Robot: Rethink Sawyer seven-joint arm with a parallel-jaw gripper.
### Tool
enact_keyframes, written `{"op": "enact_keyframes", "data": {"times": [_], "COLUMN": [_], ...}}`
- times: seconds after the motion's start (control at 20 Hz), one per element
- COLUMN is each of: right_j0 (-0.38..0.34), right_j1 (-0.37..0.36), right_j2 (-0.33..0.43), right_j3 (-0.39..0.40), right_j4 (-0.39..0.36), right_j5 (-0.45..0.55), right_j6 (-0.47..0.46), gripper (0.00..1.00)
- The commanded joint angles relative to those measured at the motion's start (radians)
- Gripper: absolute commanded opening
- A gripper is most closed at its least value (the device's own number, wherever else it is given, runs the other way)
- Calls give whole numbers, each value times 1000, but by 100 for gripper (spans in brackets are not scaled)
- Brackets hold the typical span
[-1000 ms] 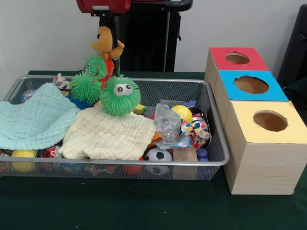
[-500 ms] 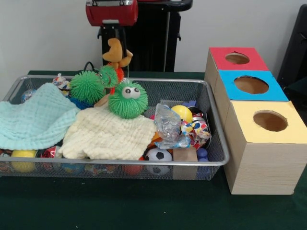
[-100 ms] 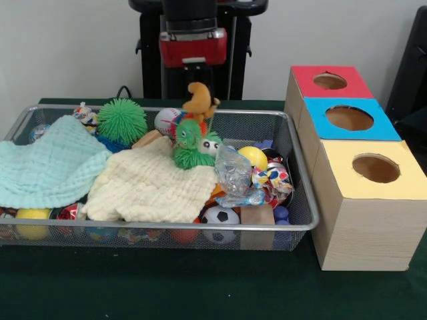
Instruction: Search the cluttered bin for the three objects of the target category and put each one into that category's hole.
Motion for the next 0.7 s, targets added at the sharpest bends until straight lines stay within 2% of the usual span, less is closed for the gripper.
{"op": "enact_keyframes", "data": {"times": [0.05, 0.25, 0.4, 0.7], "right_j0": [16, 70, 36, 10], "right_j1": [72, 32, 34, 39], "right_j2": [-13, -69, -22, 8], "right_j3": [-66, -79, -70, -62], "right_j4": [-61, 0, -8, -8], "right_j5": [-210, -99, -104, -96], "right_j6": [146, 148, 132, 131], "gripper": [100, 100, 100, 100]}}
